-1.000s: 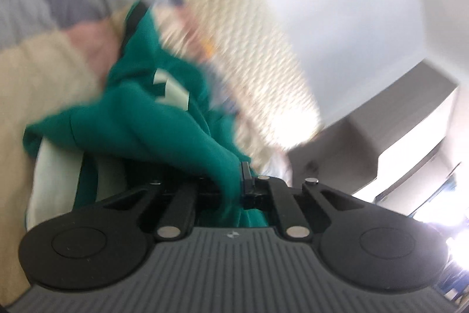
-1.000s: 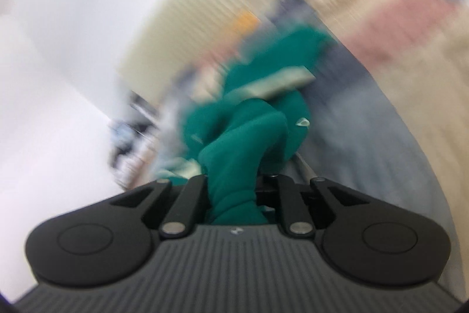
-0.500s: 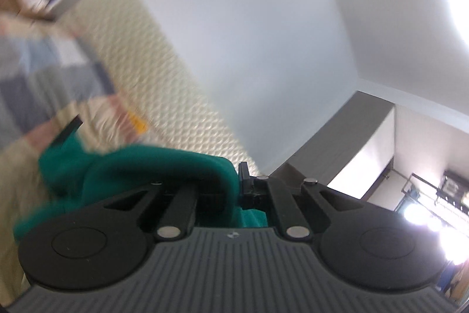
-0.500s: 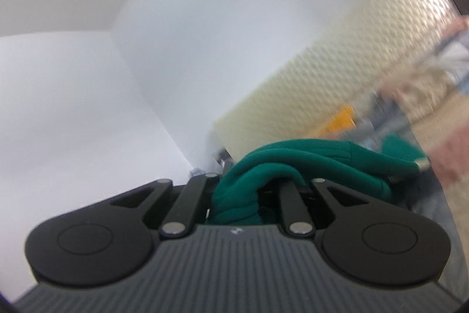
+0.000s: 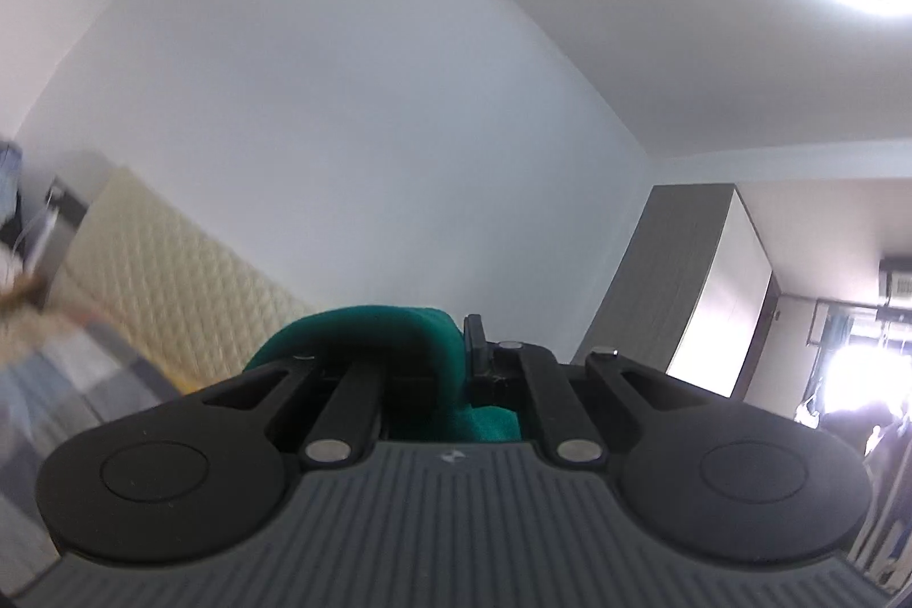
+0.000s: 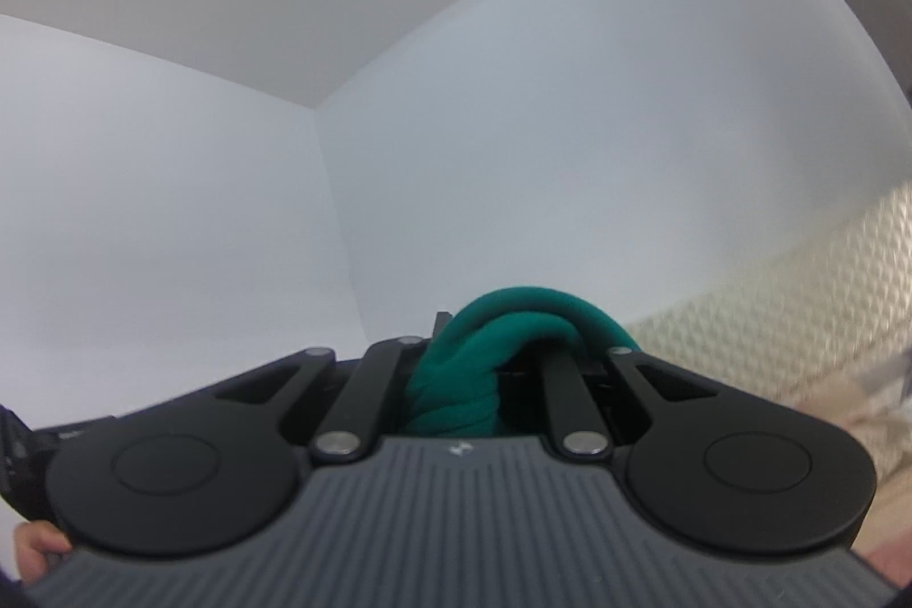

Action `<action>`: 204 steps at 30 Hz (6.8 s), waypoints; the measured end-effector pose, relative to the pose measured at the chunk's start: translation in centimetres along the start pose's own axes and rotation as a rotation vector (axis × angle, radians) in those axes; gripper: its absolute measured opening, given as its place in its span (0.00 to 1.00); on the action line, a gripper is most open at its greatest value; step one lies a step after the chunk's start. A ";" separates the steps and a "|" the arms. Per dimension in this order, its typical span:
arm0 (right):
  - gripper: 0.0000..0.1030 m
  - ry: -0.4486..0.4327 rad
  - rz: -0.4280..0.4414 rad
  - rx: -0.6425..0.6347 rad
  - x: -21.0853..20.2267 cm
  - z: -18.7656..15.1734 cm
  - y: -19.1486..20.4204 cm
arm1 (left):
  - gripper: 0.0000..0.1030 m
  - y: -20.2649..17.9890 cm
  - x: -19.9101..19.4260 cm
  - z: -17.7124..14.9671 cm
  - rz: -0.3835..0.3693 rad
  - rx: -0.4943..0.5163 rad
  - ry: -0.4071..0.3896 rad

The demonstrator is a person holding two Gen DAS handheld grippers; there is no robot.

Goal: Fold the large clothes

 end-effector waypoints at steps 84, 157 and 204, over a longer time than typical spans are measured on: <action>0.76 0.861 -0.381 -0.306 9.0 -50.8 -15.9 | 0.73 30.0 -4.6 -50.3 0.564 -0.148 0.948; 0.51 0.668 -0.820 -0.137 4.8 -36.6 -31.2 | 0.56 31.8 1.0 -41.9 0.438 -0.132 0.778; 0.10 0.390 -1.040 -0.152 6.1 -28.2 -45.1 | 0.56 35.7 -2.5 -49.0 0.665 -0.151 0.740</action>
Point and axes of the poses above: each gripper's, at about its wrist camera, not at the fingertips, and x roughly the way its jaws point, y to its left, z to its top, the point moved 8 cm from there along x, roughly the way its jaws point, and after that the axes turned 15 degrees about -z, right-handed, at the moved point
